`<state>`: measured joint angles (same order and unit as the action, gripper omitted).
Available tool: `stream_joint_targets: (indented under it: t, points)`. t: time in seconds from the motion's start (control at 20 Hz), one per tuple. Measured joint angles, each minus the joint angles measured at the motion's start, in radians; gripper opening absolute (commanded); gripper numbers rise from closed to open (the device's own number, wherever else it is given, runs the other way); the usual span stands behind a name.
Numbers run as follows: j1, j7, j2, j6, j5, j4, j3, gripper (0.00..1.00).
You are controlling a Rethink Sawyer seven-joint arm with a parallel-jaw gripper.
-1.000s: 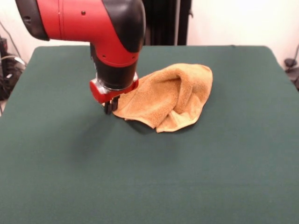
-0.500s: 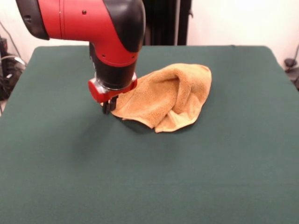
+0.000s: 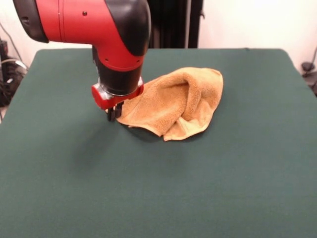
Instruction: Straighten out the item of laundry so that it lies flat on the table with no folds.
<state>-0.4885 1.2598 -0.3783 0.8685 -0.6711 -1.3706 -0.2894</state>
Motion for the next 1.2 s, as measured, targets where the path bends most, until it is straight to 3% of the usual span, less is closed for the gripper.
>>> stream_joint_targets:
  t: [1.2]
  points:
    - [0.000, 0.000, -0.001, 0.009, -0.074, 0.018, -0.011, 0.00]
